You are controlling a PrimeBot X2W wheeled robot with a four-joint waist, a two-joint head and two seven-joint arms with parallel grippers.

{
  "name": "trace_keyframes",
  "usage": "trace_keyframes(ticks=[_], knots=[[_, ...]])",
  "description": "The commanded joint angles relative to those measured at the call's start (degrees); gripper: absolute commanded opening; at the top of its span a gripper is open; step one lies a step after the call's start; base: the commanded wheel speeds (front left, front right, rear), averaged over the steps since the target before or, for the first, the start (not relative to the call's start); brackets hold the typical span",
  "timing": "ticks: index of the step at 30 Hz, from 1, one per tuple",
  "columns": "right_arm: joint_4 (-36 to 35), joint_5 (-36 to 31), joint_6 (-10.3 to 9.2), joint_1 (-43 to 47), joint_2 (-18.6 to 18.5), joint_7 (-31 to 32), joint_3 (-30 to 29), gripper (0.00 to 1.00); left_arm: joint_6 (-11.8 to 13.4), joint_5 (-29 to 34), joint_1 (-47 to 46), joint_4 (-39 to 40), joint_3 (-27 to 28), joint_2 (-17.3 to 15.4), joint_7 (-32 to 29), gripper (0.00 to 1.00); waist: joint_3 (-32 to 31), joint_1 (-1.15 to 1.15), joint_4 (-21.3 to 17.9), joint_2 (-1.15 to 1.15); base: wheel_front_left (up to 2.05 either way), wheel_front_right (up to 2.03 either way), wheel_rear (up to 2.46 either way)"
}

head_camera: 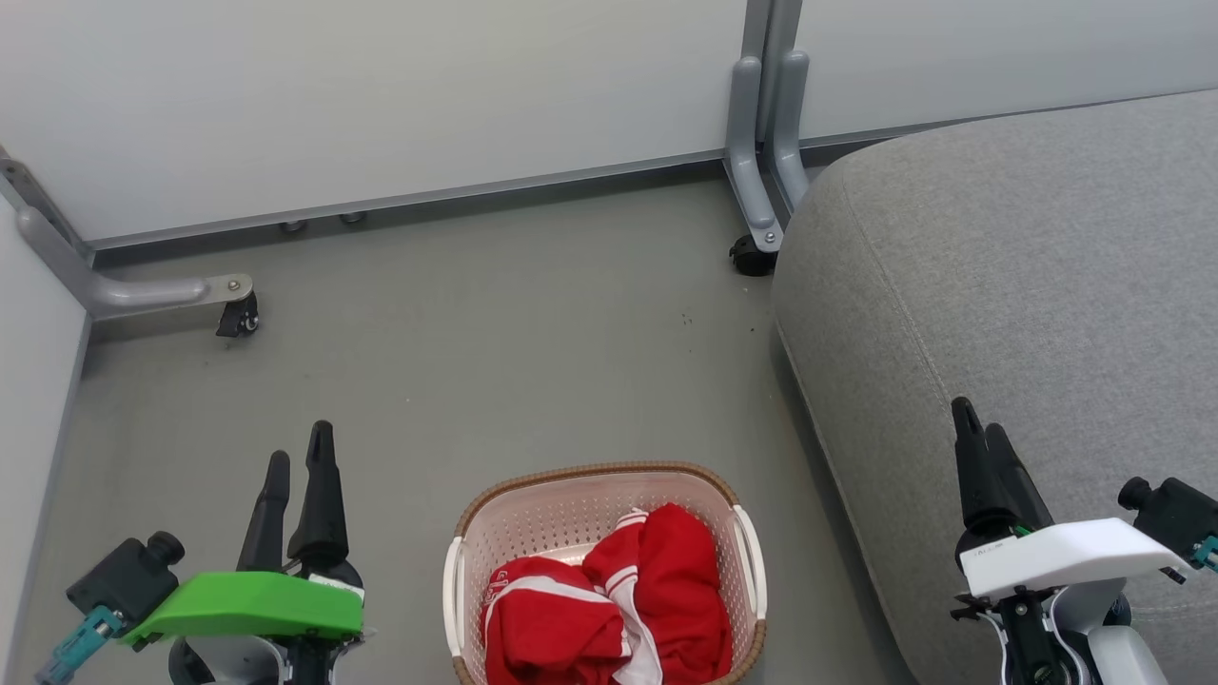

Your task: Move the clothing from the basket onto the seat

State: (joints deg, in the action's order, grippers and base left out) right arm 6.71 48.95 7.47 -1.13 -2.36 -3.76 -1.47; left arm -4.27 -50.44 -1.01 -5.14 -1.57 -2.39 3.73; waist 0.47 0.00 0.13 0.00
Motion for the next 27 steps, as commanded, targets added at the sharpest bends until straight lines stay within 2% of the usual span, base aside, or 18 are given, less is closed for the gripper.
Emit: trace_keyframes(ticks=[1,27], knots=[[-1.3,-2.3,0.02,0.0,-0.3,-0.7,0.2,1.00,0.3,2.1,-0.3,1.4,-0.1,-0.4,0.7,1.00,0.0,0.00,0.0,0.00,0.00,0.00,0.00],[-4.9,-19.7,0.02,1.1,-0.5,-5.0,1.6,1.00,2.7,20.8,0.7,4.0,-3.7,-0.5,5.1,1.00,0.5,0.00,0.0,0.00,0.00,0.00,0.00]])
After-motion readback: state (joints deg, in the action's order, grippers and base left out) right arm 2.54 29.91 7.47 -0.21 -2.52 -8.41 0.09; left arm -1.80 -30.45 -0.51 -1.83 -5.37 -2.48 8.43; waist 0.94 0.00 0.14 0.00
